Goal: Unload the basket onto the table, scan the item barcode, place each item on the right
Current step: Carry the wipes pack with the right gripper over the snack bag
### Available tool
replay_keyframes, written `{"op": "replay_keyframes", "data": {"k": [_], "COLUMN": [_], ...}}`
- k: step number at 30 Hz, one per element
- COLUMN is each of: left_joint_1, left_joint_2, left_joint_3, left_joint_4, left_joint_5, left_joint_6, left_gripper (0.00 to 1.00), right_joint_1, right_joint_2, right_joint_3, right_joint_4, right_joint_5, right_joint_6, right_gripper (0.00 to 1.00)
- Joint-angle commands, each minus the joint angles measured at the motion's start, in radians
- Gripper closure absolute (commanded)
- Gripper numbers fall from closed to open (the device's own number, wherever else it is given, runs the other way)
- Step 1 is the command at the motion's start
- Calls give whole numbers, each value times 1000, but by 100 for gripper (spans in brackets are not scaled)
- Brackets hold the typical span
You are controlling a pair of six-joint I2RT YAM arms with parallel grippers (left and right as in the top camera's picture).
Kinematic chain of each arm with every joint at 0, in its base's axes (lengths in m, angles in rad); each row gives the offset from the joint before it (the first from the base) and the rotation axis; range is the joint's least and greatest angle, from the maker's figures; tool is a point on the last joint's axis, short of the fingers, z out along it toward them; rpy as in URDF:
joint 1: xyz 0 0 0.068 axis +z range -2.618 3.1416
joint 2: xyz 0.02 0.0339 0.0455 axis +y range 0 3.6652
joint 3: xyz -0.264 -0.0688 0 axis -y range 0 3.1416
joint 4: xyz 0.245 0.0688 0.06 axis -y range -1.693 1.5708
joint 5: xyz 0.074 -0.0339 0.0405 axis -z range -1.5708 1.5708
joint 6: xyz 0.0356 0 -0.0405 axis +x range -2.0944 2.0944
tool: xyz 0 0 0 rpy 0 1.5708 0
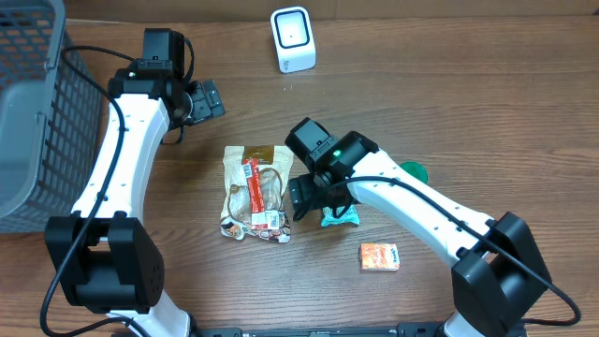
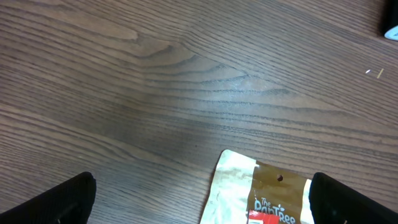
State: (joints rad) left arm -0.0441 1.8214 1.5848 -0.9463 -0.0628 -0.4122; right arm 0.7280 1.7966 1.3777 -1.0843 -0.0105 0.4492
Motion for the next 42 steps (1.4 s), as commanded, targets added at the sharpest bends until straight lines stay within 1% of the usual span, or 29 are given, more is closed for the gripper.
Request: {"op": "replay_keyframes", "data": {"k": [1,4,6,9,10,13,16,18,24,33,42], "left_joint_1": [-3,-3,-3,-3,-3,-3,-3,-3,-3,-3,-3], "left_joint_2": [-17,-17,-17,-17,-17,-17,-17,-17,-17,-17,-17], "left_joint_3": [22,22,22,22,22,22,22,22,22,22,22], "left_joint_4": [2,2,2,2,2,2,2,2,2,2,2], "left_joint_5": [8,8,8,8,8,8,8,8,8,8,8], "left_joint_6": [-7,-7,-7,-7,-7,-7,-7,-7,-7,-6,-7], "left_gripper": [0,0,0,0,0,0,0,0,0,0,0], "right_joint_1": [-3,-3,-2,8,15,34,48,60,91,96,97], "right_joint_2": [-3,-3,-3,-2,-2,0,1,2,2,23,105], "right_joint_3": [-53,-108,-146,-183,-190,-196,-196,-196,-196,-199,-201], "right_joint_4": [6,20,68,126,135,152,175,184,183,190,194], "right_joint_5": [75,88,88,88,88,89,89,99,214,220,216], "right_joint_6": [18,13,13,7,-13,-61,-61,-61,-89,-118,-126], "right_gripper": [18,22,23,27,29,31,43,43,43,43,43]}}
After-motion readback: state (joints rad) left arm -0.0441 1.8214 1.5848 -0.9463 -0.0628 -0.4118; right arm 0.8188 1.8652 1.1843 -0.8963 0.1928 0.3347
